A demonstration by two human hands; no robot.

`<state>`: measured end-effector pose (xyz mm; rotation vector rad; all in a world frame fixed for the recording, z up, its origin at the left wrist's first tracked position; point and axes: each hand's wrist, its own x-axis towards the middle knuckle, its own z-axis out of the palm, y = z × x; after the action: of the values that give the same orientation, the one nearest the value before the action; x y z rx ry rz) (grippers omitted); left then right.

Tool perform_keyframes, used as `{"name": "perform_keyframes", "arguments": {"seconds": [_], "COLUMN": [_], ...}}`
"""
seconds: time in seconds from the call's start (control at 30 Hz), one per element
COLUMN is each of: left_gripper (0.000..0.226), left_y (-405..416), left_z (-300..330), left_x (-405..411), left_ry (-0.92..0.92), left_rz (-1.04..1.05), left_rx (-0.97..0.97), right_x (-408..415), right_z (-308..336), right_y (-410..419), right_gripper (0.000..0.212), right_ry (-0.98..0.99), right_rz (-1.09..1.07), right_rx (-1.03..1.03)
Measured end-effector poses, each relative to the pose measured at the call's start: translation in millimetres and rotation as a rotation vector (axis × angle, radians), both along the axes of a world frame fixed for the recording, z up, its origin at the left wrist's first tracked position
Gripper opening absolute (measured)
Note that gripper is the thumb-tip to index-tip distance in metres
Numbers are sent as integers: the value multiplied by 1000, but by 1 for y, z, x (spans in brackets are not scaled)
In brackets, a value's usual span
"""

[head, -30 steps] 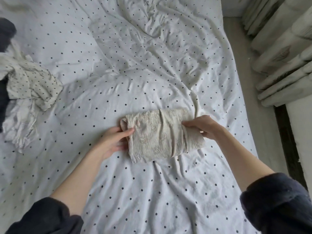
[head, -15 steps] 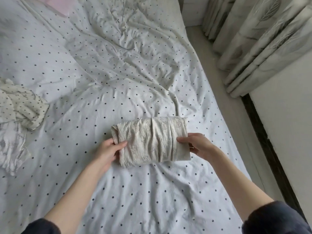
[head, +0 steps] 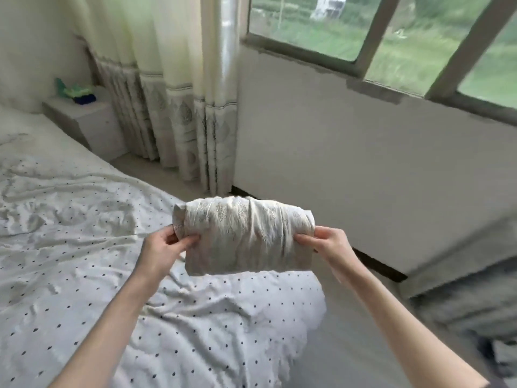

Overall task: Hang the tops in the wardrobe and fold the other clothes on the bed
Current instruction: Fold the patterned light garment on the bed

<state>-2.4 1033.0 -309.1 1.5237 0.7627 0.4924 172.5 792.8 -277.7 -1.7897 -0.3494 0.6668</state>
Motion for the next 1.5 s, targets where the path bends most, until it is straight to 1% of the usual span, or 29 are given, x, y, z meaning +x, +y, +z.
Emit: {"name": "perform_keyframes", "arguments": {"seconds": [0.1,0.17,0.2,0.27,0.33,0.43,0.47,0.5,0.53,0.57,0.63,0.67,0.77,0.87,0.93,1.07,1.1,1.13,1.17,1.2,1.27,1.37,1.4,1.5], "left_gripper": [19,17,17,19,20,20,19,19,19,20,20,20,17,9,7,4,2,5,8,10,5,8,9,9], "left_y": [-50,-102,-117,-171,-238,-334,-346,-402,-412,-459,-525,-546,-639,-718,-763,-852,-873,-888,-906,-925,-962,-1016,-1034,-1080], "left_z": [43,72,81,105,129,155,157,166,169,179,193,199,227,265,291,342,352,361,370,378,397,420,427,440], "left_x": [41,71,78,98,114,123,123,119,116,109,92,86,69,54,47,45,48,49,51,54,56,47,41,16], "left_ry": [-97,-155,-181,-235,-287,-360,-369,-395,-399,-437,-494,-503,-609,-668,-720,-825,-858,-875,-898,-914,-948,-968,-976,-985], "left_rz": [-214,-403,-459,-620,-779,-982,-1009,-1115,-1130,-1205,-1306,-1329,-1445,-1554,-1607,-1700,-1725,-1745,-1778,-1817,-1877,-1965,-1993,-2075], "left_rx": [16,21,22,16,31,14,34,7,19,9,8,7,-12,-23,-51,-92,-99,-92,-102,-113,-129,-202,-224,-280], "right_x": [-10,-26,-31,-53,-82,-128,-134,-166,-172,-201,-246,-260,-320,-363,-383,-404,-406,-408,-410,-412,-415,-428,-435,-458], "right_z": [39,67,75,98,120,146,151,166,168,181,198,203,231,263,283,323,331,337,343,349,362,379,386,405], "right_y": [-83,-151,-170,-230,-298,-390,-400,-447,-455,-493,-543,-558,-615,-666,-694,-745,-757,-765,-773,-784,-798,-821,-830,-847], "right_gripper": [11,16,14,7,7,12,10,9,7,6,10,11,16,9,14,12,25,36,39,35,26,28,24,5], "right_ry": [-53,-83,-81,-110,-158,-250,-247,-314,-325,-366,-453,-480,-559,-646,-710,-863,-907,-936,-961,-989,-1020,-1049,-1063,-1095], "right_rz": [-172,-327,-362,-502,-657,-835,-860,-952,-971,-1052,-1169,-1200,-1359,-1488,-1551,-1684,-1717,-1733,-1754,-1783,-1826,-1935,-1972,-2048], "right_rx": [33,60,71,95,105,58,58,30,38,16,-16,-28,-92,-179,-231,-278,-296,-319,-323,-329,-349,-419,-432,-481]}}
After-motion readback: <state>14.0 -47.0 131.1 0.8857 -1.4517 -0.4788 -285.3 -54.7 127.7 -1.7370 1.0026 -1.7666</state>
